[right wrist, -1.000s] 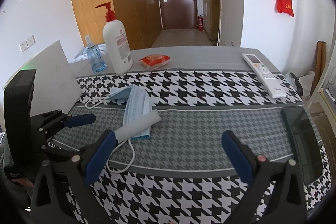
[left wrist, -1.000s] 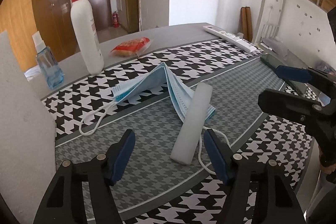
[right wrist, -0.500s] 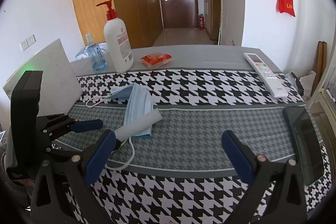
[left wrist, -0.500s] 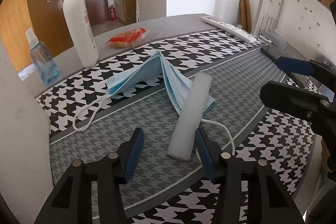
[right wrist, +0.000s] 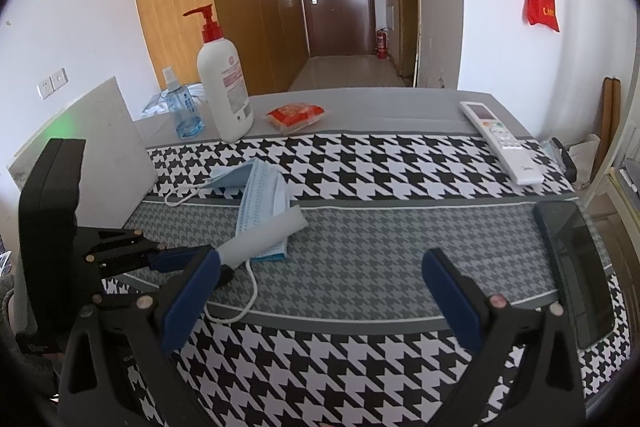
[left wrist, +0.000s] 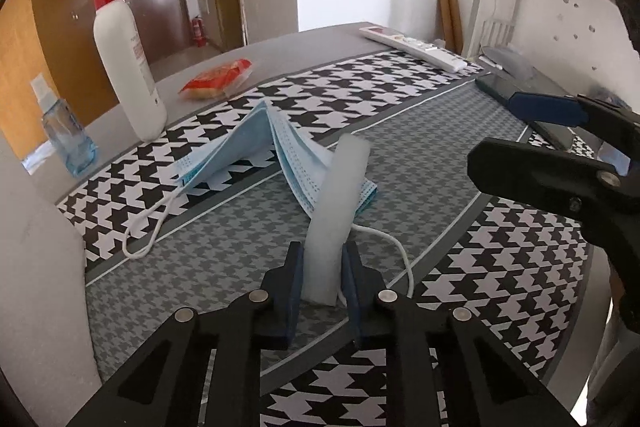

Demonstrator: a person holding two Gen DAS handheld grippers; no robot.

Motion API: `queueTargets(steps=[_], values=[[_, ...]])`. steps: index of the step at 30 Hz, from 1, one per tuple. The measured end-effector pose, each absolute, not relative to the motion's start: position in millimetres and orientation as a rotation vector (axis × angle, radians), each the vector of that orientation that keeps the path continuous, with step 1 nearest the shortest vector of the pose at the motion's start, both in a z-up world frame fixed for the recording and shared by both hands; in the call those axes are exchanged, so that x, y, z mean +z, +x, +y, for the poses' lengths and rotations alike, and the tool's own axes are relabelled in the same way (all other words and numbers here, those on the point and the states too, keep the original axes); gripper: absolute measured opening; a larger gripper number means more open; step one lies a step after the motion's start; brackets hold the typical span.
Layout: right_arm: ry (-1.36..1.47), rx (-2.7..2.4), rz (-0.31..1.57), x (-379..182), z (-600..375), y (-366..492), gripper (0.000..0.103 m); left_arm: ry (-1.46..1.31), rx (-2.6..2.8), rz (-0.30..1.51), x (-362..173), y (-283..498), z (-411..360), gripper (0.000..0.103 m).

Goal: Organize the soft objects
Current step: 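Lift the white foam stick with the left tool while the right tool approaches the blue mask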

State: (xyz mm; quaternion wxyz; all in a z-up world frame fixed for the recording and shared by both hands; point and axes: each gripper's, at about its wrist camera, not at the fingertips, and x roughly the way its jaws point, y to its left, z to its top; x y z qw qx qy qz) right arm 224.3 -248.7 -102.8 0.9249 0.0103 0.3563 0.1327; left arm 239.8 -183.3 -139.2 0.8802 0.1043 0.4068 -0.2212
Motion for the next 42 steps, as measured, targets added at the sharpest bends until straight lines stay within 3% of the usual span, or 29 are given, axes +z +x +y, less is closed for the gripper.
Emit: queueTargets(steps=[4, 42], values=[[0.021, 0.267, 0.731, -101.5, -248.8, 222.4, 0.102, 0.218, -0.476, 0.837, -135.4, 232.6, -180.3, 0.016], [-0.011, 0.319, 0.7, -86.3, -216.6, 211.2, 0.102, 0.147, -0.44, 0.696, -88.4, 172.7, -132.4, 0.016]])
